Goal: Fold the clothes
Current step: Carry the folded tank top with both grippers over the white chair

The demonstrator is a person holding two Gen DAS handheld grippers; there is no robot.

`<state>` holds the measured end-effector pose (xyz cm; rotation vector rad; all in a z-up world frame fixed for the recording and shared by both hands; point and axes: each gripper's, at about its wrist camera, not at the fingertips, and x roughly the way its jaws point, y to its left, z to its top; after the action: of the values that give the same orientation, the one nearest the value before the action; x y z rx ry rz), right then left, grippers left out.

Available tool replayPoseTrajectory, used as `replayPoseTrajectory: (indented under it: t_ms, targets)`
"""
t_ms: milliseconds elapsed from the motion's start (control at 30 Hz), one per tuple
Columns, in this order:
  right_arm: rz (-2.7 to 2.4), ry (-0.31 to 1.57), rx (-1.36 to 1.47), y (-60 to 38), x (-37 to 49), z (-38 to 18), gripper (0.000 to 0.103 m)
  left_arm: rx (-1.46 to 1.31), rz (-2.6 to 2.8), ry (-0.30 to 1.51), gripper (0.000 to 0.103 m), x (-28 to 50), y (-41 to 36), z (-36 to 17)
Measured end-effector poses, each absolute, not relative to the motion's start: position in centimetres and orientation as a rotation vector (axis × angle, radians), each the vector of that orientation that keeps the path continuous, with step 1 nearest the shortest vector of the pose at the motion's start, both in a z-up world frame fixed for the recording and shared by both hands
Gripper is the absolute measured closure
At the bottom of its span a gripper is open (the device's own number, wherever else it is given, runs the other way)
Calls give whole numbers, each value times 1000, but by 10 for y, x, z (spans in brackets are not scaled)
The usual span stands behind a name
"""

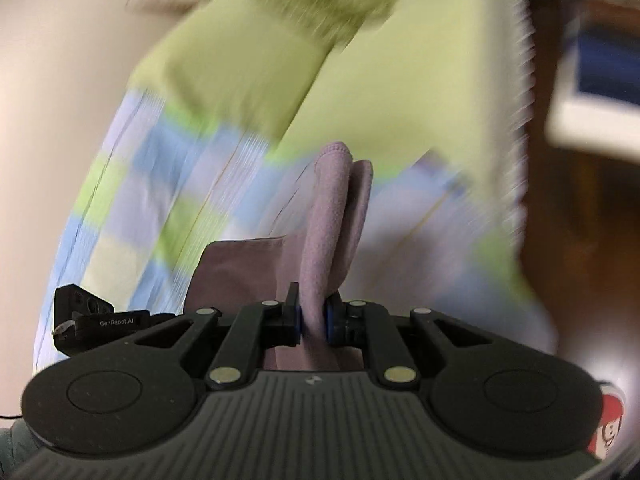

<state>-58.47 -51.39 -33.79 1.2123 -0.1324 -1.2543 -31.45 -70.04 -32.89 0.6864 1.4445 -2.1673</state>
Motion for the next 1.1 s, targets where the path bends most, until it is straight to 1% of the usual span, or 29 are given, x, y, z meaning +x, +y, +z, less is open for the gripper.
replayPoseTrajectory:
  t_ms: [67,167,267,467,567,700,833,967,1033,1067,1100]
  targets:
    - [-1342,-188,1190,-500,-643,-328,93,727,-2237,1430,97,-374,-709,-320]
    - [-1443,-251,1149,-484,-717,-312,93,788,-2366,1366,97,-488,-723,-297]
    - [-1526,-319,1127,-471,-785,-301,93,829,-2440,1328,97,-570,-736,-291]
    - [-1661,-427,1101,-454,-883,-307,93,924,-2549,1226,97,-692,-754,-286]
    - [-1707,-491,1100,-452,-918,-316,93,967,-2558,1213,97,-720,-764,-293]
    - [-1724,-531,1125,-453,-947,-333,93,1010,-2555,1217,97,-732,-779,-302]
    - [-1736,-533,1158,-464,-960,-347,93,1076,-2529,1245,97,-741,-797,-319]
    - [-1752,-503,1201,-473,-964,-358,93,1150,-2497,1223,97,-747,-811,-335]
    - [-1757,-487,1257,-477,-967,-370,90,1188,-2472,1205,95,-748,-815,-343]
    - [-1759,-479,1289,-478,-969,-377,88,1211,-2449,1186,91,-749,-817,-348]
    - [-1801,-451,1322,-479,-971,-382,84,1247,-2412,1157,83,-749,-820,-355]
